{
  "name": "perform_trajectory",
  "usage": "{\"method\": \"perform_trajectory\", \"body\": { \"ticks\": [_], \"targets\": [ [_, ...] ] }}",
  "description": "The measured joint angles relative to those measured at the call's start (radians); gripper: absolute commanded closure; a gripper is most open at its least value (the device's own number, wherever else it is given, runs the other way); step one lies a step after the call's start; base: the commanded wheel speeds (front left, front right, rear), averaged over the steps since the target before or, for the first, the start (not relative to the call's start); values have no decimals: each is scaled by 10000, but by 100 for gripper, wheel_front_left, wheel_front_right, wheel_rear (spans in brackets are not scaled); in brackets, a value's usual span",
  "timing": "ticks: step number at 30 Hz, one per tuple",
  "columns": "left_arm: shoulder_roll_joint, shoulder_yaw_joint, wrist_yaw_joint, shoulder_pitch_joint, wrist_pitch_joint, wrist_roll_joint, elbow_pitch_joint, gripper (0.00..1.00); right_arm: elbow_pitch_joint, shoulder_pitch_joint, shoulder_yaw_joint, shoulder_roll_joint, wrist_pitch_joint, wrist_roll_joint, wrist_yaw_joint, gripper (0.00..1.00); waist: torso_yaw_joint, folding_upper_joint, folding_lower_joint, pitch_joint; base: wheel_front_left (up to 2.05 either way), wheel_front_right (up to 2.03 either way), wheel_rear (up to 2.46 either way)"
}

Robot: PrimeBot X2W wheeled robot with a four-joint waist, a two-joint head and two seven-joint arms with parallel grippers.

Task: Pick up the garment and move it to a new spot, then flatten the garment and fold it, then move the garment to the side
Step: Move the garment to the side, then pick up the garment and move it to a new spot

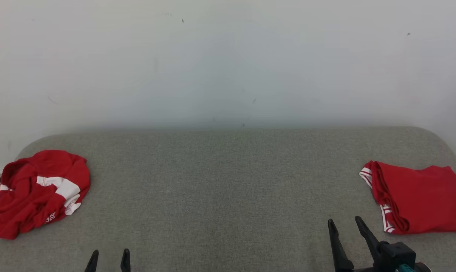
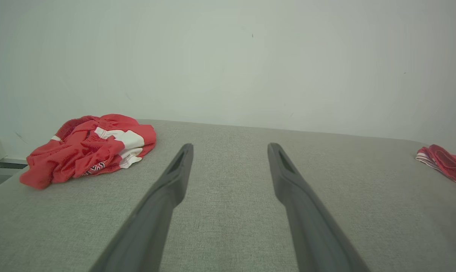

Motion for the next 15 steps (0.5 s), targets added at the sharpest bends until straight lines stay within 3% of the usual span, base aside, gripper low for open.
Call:
{"method": "perform_trajectory", "body": {
  "ticks": [15],
  "targets": [
    [408,-343,0,-224,0,-247,1137,0,-314,349,-284,-2,878,-259,0,0,13,0,0,-81,0,0,0]
  ]
}}
